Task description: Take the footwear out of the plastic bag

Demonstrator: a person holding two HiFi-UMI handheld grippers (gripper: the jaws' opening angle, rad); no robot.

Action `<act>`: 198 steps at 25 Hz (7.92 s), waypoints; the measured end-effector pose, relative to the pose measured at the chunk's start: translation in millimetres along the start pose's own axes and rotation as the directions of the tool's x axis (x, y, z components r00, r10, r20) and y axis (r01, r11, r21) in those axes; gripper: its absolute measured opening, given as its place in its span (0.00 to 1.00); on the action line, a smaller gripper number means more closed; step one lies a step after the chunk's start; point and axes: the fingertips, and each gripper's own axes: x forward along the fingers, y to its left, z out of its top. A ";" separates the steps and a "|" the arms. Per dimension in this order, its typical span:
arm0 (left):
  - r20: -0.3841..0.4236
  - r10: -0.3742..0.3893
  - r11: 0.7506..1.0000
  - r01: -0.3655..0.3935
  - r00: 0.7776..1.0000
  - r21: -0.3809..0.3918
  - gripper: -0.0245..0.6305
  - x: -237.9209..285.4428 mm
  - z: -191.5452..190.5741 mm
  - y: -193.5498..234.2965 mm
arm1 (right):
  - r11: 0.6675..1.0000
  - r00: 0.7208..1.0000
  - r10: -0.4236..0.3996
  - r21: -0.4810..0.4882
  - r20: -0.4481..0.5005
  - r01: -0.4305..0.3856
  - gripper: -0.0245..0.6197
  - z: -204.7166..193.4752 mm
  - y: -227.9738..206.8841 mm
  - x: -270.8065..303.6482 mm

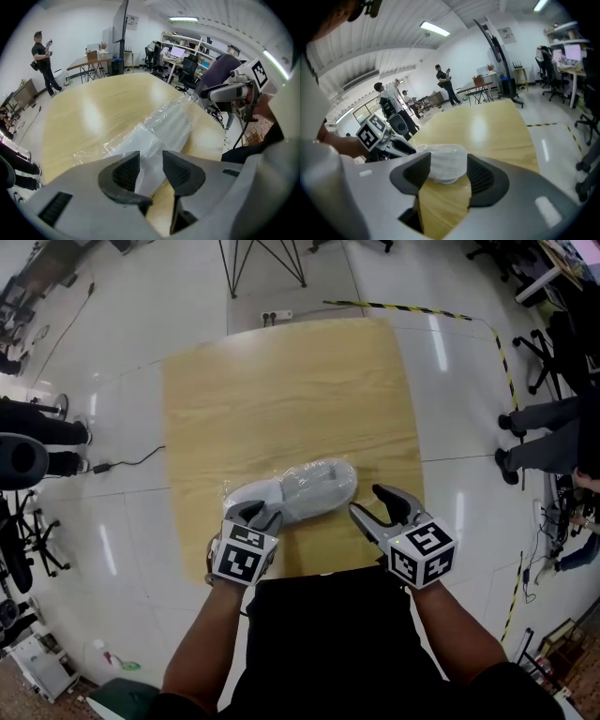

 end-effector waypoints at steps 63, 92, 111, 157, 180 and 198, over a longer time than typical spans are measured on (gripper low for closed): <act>-0.030 -0.055 0.792 0.062 0.998 0.607 0.27 12.8 18.0 -21.9 | 0.532 0.650 0.758 0.528 0.053 -0.662 0.04 -16.3 -20.9 41.3; 0.087 -0.043 0.801 -0.018 0.995 0.599 0.28 -15.6 45.6 -25.6 | 0.925 0.890 0.207 -0.214 -0.407 -0.313 0.37 -64.8 -87.1 -0.6; 0.004 -0.049 0.779 0.035 0.999 0.626 0.16 34.7 60.2 -34.2 | 0.591 0.923 -0.079 -0.763 -0.377 -0.261 0.05 -77.9 -64.4 19.4; -0.022 -0.009 0.693 0.022 1.000 0.721 0.09 35.6 74.4 -44.5 | 0.850 0.912 0.392 0.426 -0.121 -0.309 0.14 -25.5 -52.4 51.6; 0.008 -0.013 0.696 0.003 1.000 0.718 0.28 13.2 64.5 -33.1 | 0.801 0.930 0.366 0.518 -0.028 -0.300 0.12 -29.0 -71.1 22.5; -0.047 -0.001 0.764 0.031 0.999 0.644 0.33 -8.7 5.8 8.1 | 0.827 0.928 0.365 0.484 -0.075 -0.286 0.12 -36.7 -62.5 27.3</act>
